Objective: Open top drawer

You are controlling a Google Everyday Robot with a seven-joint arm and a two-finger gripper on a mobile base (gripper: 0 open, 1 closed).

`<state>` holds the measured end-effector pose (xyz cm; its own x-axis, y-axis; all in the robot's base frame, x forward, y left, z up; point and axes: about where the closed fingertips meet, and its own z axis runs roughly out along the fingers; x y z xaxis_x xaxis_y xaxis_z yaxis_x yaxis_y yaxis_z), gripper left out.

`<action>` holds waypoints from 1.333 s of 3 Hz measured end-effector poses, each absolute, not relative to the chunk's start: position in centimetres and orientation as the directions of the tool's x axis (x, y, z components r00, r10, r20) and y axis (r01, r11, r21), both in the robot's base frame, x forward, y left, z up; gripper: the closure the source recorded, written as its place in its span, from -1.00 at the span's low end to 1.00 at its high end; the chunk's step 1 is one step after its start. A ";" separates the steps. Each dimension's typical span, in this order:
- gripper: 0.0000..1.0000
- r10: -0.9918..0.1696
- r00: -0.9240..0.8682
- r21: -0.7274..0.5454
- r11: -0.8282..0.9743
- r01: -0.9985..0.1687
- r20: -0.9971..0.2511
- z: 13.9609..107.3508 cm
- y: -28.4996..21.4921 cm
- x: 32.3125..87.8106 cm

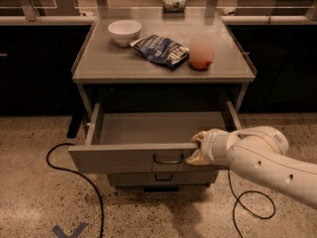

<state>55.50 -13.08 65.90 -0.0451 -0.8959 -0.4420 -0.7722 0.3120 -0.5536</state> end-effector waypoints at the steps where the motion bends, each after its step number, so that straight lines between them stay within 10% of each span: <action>1: 1.00 -0.898 -0.058 -0.563 0.322 -0.761 -0.436 66.1 -14.0 55.1; 4: 1.00 -0.899 -0.065 -0.574 0.330 -0.749 -0.432 66.5 -14.4 54.5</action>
Offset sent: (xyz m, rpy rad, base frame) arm -0.2967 -0.0311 -0.0651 -0.2458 -0.2577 -0.1995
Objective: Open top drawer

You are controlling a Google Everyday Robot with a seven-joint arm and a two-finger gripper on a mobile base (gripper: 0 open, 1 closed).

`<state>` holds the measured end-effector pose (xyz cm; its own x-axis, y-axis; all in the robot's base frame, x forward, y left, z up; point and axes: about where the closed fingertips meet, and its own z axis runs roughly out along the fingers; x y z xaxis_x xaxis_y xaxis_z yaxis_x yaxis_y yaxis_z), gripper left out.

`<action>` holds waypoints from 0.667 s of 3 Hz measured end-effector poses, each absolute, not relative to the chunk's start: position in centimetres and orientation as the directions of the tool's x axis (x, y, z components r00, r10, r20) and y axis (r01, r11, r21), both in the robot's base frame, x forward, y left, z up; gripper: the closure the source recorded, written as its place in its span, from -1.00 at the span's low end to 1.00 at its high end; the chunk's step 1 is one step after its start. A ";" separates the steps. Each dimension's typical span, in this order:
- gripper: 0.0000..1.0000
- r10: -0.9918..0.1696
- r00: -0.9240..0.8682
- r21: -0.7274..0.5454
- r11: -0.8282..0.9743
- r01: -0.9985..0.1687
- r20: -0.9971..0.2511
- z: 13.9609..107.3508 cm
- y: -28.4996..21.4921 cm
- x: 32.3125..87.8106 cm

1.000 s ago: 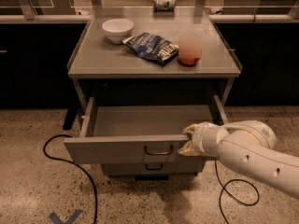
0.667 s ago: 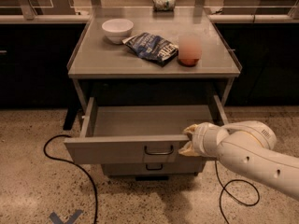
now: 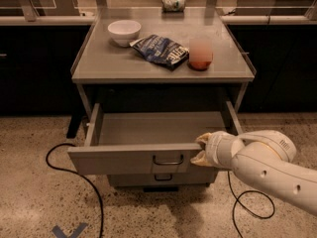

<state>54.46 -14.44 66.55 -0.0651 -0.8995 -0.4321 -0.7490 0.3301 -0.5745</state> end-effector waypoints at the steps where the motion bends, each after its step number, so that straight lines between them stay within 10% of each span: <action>1: 1.00 -0.906 -0.067 -0.590 0.327 -0.738 -0.419 66.7 -15.3 52.4; 2: 1.00 -0.906 -0.066 -0.591 0.327 -0.737 -0.419 66.9 -15.3 52.2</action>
Offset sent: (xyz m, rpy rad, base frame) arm -0.3004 -0.0083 -0.0760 -0.2160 -0.2022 -0.1489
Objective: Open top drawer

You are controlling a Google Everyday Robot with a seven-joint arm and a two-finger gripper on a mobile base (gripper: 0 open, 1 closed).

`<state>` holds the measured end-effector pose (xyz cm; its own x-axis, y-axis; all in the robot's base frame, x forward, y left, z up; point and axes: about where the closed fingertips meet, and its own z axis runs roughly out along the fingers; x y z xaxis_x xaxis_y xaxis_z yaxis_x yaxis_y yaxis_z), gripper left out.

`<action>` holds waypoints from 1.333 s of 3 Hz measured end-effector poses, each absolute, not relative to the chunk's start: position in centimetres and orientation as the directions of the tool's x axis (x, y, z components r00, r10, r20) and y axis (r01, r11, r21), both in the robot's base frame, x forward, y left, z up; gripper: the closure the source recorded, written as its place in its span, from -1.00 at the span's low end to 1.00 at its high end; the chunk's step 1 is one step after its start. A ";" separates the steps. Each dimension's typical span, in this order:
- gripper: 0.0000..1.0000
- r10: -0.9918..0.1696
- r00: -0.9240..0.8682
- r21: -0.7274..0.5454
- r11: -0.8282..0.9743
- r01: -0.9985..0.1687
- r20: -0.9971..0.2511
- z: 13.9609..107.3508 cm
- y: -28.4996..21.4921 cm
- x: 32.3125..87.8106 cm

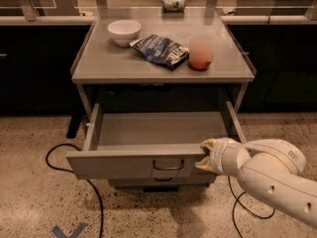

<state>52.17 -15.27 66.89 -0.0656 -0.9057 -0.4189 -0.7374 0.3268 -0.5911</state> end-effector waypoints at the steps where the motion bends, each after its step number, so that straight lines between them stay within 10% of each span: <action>1: 1.00 -0.909 -0.066 -0.599 0.325 -0.732 -0.411 67.0 -15.7 51.0; 2: 1.00 -0.909 -0.066 -0.599 0.325 -0.732 -0.411 67.0 -15.7 50.9; 4: 0.19 -0.912 -0.065 -0.607 0.321 -0.727 -0.405 67.2 -16.1 49.5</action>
Offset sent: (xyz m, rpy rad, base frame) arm -0.2788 0.0043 -0.0805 -0.1941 -0.1803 -0.1243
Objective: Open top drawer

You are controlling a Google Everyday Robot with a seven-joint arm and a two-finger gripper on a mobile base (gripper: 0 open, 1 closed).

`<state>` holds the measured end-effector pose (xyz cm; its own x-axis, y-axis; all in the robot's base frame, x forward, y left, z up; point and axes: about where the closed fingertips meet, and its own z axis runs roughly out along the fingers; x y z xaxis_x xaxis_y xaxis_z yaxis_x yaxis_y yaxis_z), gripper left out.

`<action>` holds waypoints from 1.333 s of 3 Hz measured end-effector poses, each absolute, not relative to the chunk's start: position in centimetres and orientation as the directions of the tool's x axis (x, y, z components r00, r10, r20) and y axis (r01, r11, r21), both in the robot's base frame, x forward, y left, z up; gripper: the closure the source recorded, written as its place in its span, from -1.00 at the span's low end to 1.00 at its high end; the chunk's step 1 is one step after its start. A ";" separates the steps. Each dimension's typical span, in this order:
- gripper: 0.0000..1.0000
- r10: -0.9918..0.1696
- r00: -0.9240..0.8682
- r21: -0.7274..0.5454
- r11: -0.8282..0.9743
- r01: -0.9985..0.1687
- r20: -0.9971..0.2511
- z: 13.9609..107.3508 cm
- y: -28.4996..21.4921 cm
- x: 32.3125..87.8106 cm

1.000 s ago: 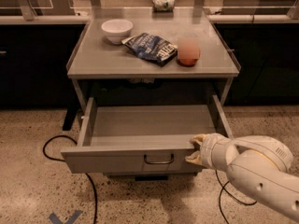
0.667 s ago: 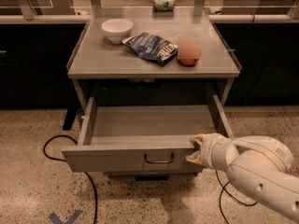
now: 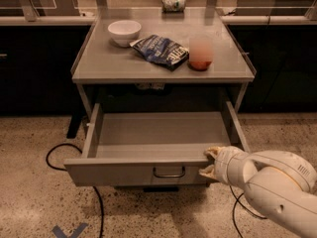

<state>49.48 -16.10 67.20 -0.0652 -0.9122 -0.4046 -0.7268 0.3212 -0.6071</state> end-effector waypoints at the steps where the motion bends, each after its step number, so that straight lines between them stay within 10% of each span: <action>1: -0.28 -0.912 -0.065 -0.607 0.321 -0.727 -0.405 67.2 -16.1 49.5; 3: -1.00 -0.912 -0.065 -0.607 0.321 -0.727 -0.405 67.2 -16.1 49.5; 4: -1.00 -0.912 -0.065 -0.607 0.321 -0.727 -0.405 67.2 -16.1 49.5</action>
Offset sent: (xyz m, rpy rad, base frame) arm 0.0000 0.0000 0.0000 0.0000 0.0000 0.0000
